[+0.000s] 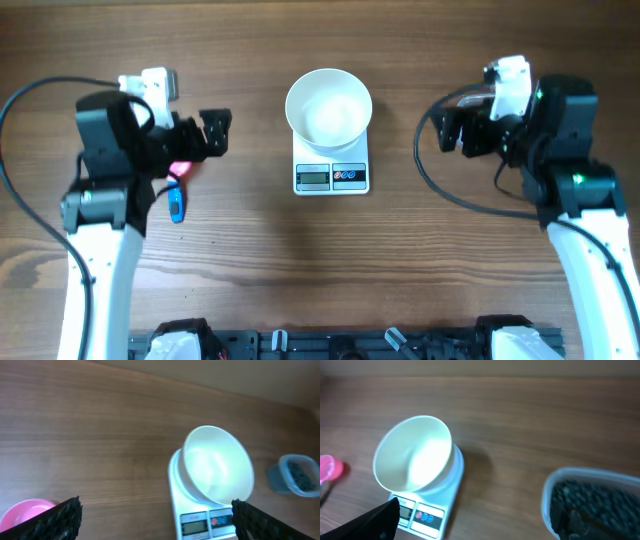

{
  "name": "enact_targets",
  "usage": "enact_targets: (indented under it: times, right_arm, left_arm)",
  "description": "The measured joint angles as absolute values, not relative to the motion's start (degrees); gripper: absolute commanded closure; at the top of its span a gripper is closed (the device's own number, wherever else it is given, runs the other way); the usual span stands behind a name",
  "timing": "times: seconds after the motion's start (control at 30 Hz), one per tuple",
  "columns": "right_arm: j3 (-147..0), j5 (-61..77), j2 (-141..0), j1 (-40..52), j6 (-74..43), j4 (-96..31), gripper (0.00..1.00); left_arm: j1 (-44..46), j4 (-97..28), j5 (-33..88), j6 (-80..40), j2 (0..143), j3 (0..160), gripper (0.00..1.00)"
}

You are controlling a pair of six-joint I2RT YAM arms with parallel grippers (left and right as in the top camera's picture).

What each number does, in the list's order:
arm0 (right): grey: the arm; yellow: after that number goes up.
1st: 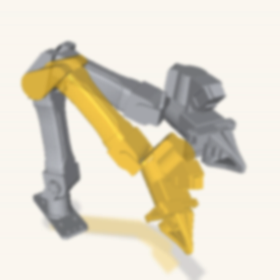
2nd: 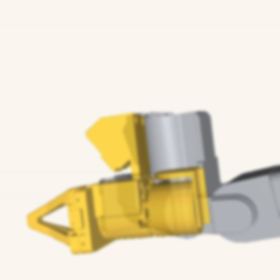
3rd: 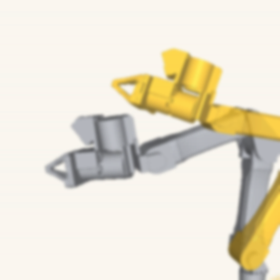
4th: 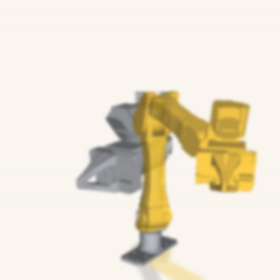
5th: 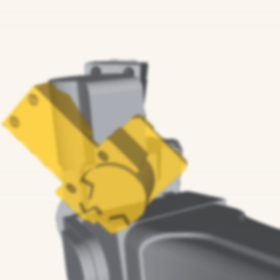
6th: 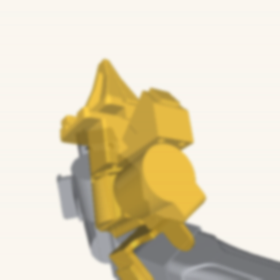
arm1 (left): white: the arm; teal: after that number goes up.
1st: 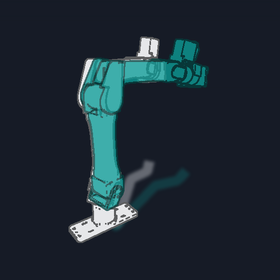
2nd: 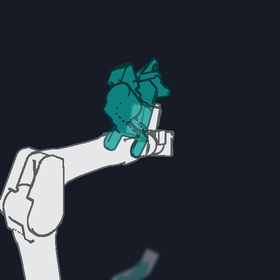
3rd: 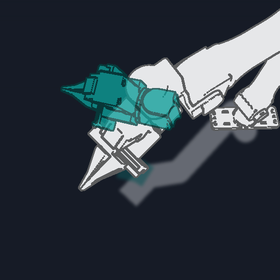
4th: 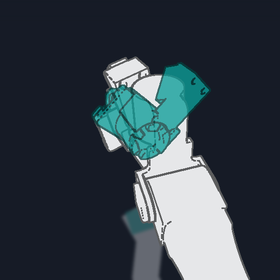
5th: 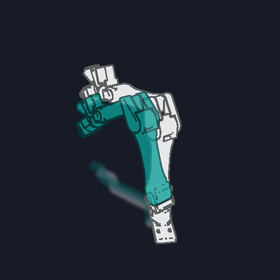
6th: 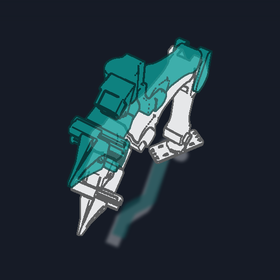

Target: Scoop item into bowl and weigh 150g on scale

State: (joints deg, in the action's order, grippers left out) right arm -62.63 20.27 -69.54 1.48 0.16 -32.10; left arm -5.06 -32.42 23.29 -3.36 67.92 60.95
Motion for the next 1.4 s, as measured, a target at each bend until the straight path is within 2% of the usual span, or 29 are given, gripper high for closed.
enact_targets:
  times: [0.23,0.33,0.53,0.67,0.73,0.87,1.23,1.4]
  right_arm:
    - [-62.78,23.68,-73.41,1.48,-3.27,-28.01,0.00]
    - [-62.78,24.01,-76.20,1.48,-3.68,-27.79,0.00]
    - [-62.78,24.03,-79.46,1.48,-3.86,-26.46,0.00]
    - [-62.78,24.01,-79.64,1.48,-3.84,-26.00,0.00]
    - [-62.78,24.03,-79.64,1.48,-3.84,-26.06,0.00]
    - [-62.78,24.01,-79.66,1.48,-3.86,-26.04,0.00]
    - [-62.78,24.01,-79.68,1.48,-3.86,-26.00,0.00]
    - [-62.78,24.01,-79.68,1.48,-3.86,-25.98,0.00]
  left_arm:
    - [-5.17,-34.72,26.57,-3.36,69.01,61.80,0.00]
    - [-7.77,-37.21,22.63,-5.78,69.87,61.98,0.00]
    - [-18.41,-38.20,16.12,-4.80,85.25,62.15,0.23]
    - [-19.46,-34.96,15.16,-0.60,94.13,62.15,0.28]
    - [-20.62,-32.49,14.59,0.10,96.84,62.15,0.35]
    - [-23.42,-30.35,13.69,3.90,100.62,62.15,0.39]
    - [-22.90,-24.58,13.34,6.44,106.48,62.15,0.46]
    - [-21.76,-22.11,13.37,6.70,108.62,62.19,0.67]
